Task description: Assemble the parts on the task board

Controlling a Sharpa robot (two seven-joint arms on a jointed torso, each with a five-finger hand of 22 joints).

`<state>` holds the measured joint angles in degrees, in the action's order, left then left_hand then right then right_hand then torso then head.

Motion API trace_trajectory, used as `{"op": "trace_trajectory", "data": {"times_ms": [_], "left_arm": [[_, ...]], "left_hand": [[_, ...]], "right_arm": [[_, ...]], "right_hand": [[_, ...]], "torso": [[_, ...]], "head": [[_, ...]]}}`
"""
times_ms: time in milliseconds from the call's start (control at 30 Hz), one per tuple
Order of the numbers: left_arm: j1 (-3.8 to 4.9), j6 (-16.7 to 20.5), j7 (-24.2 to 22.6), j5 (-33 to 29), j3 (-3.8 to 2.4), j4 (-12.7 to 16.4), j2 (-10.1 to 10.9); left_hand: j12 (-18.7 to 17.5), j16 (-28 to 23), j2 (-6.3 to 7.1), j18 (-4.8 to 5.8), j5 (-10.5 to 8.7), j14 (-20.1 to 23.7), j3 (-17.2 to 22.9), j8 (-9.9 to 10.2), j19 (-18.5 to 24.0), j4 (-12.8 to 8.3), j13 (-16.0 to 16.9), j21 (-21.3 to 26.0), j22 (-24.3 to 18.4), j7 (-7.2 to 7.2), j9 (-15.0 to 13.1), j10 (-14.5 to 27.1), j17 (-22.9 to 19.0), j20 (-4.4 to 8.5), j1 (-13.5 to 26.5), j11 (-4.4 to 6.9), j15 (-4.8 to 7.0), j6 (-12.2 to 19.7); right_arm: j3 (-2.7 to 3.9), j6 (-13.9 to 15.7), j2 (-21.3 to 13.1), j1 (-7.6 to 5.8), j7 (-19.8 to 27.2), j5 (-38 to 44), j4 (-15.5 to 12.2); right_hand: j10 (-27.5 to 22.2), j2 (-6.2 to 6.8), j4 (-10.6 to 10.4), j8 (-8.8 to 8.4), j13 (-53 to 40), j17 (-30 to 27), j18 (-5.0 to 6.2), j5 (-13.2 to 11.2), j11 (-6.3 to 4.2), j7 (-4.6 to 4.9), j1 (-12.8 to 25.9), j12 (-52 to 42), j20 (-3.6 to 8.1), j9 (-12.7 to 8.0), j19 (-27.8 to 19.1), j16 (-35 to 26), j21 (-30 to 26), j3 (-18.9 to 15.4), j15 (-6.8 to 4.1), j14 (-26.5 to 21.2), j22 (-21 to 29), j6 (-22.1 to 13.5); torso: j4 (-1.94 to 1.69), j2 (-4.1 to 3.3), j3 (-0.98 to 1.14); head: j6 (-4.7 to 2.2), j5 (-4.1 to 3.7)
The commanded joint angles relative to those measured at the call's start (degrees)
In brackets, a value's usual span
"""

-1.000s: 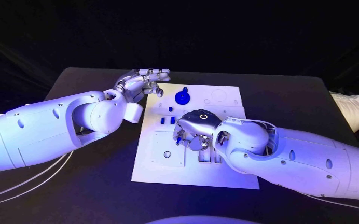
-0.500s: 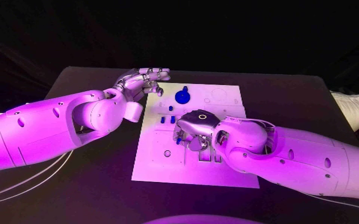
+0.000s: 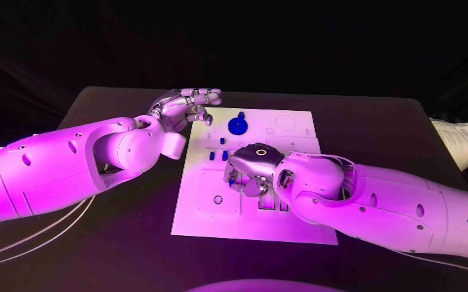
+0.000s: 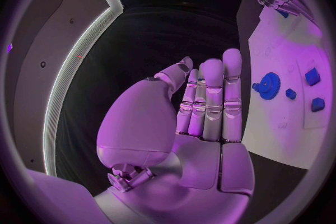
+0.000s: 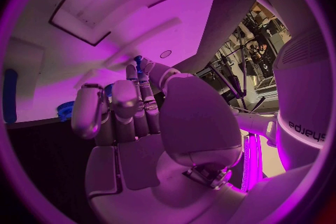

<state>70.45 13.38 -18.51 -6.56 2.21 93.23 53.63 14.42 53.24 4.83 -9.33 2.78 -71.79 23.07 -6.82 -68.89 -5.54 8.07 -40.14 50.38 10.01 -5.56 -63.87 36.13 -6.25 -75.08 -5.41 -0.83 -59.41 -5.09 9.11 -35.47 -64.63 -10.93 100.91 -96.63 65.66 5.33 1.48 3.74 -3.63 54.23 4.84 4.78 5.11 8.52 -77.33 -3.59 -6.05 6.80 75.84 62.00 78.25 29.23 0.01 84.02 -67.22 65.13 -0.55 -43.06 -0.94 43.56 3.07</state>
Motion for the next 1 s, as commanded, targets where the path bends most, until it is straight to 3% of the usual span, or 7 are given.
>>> {"op": "trace_trajectory", "data": {"times_ms": [33, 200, 433, 700, 867, 1000], "left_arm": [[0.0, -0.94, -0.18, 0.24, -0.04, 0.16, -0.05], [0.0, -0.95, -0.09, 0.24, -0.04, 0.14, 0.0], [0.0, -0.96, -0.06, 0.24, -0.04, 0.03, 0.03], [0.0, -0.98, -0.03, 0.24, -0.03, -0.14, 0.18], [0.0, -1.04, -0.02, 0.24, -0.03, -0.19, 0.24], [0.0, -1.21, 0.0, 0.24, -0.03, -0.11, 0.17]], "left_hand": [[0.16, -0.1, -0.31, -0.58, -0.05, 0.46, -0.24, -0.23, 0.24, 0.02, 0.05, 0.16, -0.05, -0.12, 0.05, 0.43, -0.05, -0.16, -0.19, -0.15, 0.11, 0.42], [0.2, -0.07, -0.31, -0.58, -0.05, 0.47, -0.31, -0.23, 0.22, 0.03, 0.07, 0.18, -0.06, -0.11, 0.06, 0.52, -0.06, -0.17, -0.16, -0.17, 0.09, 0.47], [0.26, -0.05, -0.32, -0.57, -0.05, 0.49, -0.39, -0.22, 0.21, 0.04, 0.08, 0.22, -0.08, -0.08, 0.08, 0.64, -0.08, -0.19, -0.14, -0.2, 0.07, 0.55], [0.26, -0.05, -0.32, -0.57, -0.05, 0.49, -0.39, -0.22, 0.21, 0.04, 0.08, 0.22, -0.08, -0.08, 0.08, 0.64, -0.08, -0.19, -0.14, -0.2, 0.07, 0.55], [0.26, -0.05, -0.32, -0.57, -0.05, 0.49, -0.39, -0.22, 0.21, 0.04, 0.08, 0.22, -0.08, -0.08, 0.08, 0.64, -0.08, -0.19, -0.14, -0.2, 0.07, 0.55], [0.26, -0.05, -0.32, -0.57, -0.05, 0.49, -0.39, -0.22, 0.21, 0.04, 0.08, 0.22, -0.08, -0.08, 0.08, 0.64, -0.08, -0.19, -0.14, -0.2, 0.07, 0.55]], "right_arm": [[-0.11, -0.79, -0.1, 0.13, -1.1, 0.94, 0.42], [-0.14, 0.27, -0.43, 0.13, -0.58, 0.8, 0.25], [-0.14, 2.7, -1.52, 0.13, 0.17, 0.55, -0.82], [0.23, 6.43, -5.81, -0.15, 0.32, -0.11, -4.6], [0.73, 6.0, -9.02, -1.12, -1.14, -0.22, -6.23], [0.99, 4.6, -12.18, -2.07, -2.56, 0.03, -7.01]], "right_hand": [[-1.92, 1.12, -0.01, -0.16, 0.13, -0.64, 0.31, 0.23, 0.47, 0.2, 0.08, 0.06, -0.28, -0.43, -0.75, -0.52, -0.61, -0.73, 0.48, 0.24, 0.99, -0.87], [-5.37, 1.9, 0.0, -0.12, 0.08, -1.9, 0.69, 0.36, 0.93, 0.4, 0.38, -0.1, -0.75, -0.77, -1.84, -1.43, -1.72, -2.36, 0.88, -0.14, 2.74, -1.96], [-5.85, 2.01, 0.0, -0.09, 0.04, -2.27, 0.75, 0.4, 0.99, 0.42, 0.41, -0.24, -0.82, -0.84, -1.99, -1.69, -1.92, -2.86, 0.91, -0.24, 3.01, -2.13], [-5.7, 2.04, 0.16, -0.19, -0.07, -2.77, 0.76, 0.75, 0.96, 0.46, 0.12, -0.75, -0.86, -1.03, -1.92, -2.06, -1.98, -3.34, 0.89, -0.35, 3.04, -2.64], [-5.74, 2.17, 0.29, -0.3, -0.06, -3.09, 0.78, 0.86, 0.87, 0.22, -0.11, -1.05, -0.84, -1.33, -1.9, -2.27, -2.09, -3.77, 0.84, -0.39, 3.15, -3.62], [-6.38, 2.43, 0.29, -0.31, 0.01, -3.41, 0.87, 0.77, 0.89, -0.12, -0.17, -1.08, -0.82, -1.75, -2.09, -2.45, -2.41, -4.48, 0.83, -0.41, 3.64, -4.96]], "torso": [[-0.01, 0.04, 0.0], [0.0, 0.02, 0.04], [0.02, 0.0, 0.05], [0.02, -0.01, 0.04], [0.09, 0.06, 0.01], [0.0, 0.05, -0.02]], "head": [[0.03, -0.03], [0.01, -0.02], [-0.07, -0.06], [-0.22, -0.16], [-0.47, -0.46], [-0.98, -1.28]]}}
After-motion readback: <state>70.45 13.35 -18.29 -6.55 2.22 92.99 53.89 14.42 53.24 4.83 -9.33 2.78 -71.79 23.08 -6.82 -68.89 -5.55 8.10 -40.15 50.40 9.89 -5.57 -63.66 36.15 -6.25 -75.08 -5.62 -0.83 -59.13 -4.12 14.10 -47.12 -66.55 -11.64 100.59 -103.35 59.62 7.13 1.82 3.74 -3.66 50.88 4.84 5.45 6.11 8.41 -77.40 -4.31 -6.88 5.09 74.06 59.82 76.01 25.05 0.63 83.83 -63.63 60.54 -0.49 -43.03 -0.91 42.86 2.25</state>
